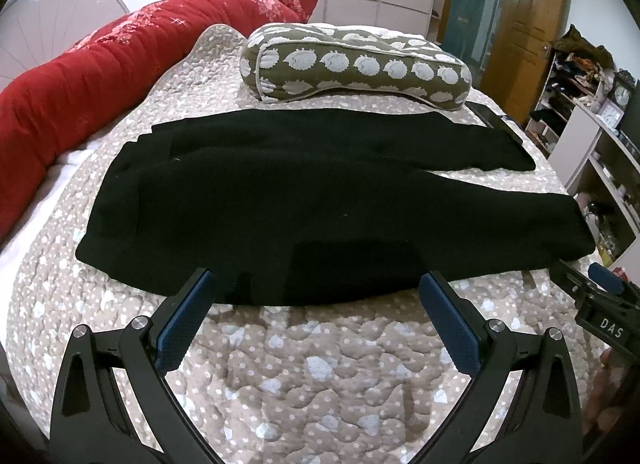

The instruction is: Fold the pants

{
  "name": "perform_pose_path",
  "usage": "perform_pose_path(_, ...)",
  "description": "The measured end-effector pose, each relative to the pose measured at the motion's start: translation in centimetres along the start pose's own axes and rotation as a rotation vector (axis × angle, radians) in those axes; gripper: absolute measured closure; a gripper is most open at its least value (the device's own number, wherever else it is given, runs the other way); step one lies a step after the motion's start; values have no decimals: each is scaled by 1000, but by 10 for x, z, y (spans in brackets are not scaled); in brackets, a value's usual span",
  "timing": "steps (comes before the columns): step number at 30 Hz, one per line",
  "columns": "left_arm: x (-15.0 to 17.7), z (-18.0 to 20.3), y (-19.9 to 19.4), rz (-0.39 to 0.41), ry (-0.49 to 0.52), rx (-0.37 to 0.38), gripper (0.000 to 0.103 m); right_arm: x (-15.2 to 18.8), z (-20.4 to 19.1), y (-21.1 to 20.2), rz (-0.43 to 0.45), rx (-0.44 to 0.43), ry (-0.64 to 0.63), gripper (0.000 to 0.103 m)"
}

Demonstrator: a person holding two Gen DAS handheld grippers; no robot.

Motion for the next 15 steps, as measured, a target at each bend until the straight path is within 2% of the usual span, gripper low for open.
perform_pose_path(12,1,-7,5,-9,-2,-14,0,1,1,0,-17,2,5,9)
perform_pose_path(15,1,-8,6,-12,-4,-16,0,3,1,1,-48,-2,10,9)
Point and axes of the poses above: each gripper's, at about its wrist camera, not at the fingertips, and y roughly the way its jaws point, z to its right, x to its underside, the point moved 9 cm from there along y, roughly the way its jaws point, and after that the axes turned 6 degrees about -z, right-handed, at the moved point
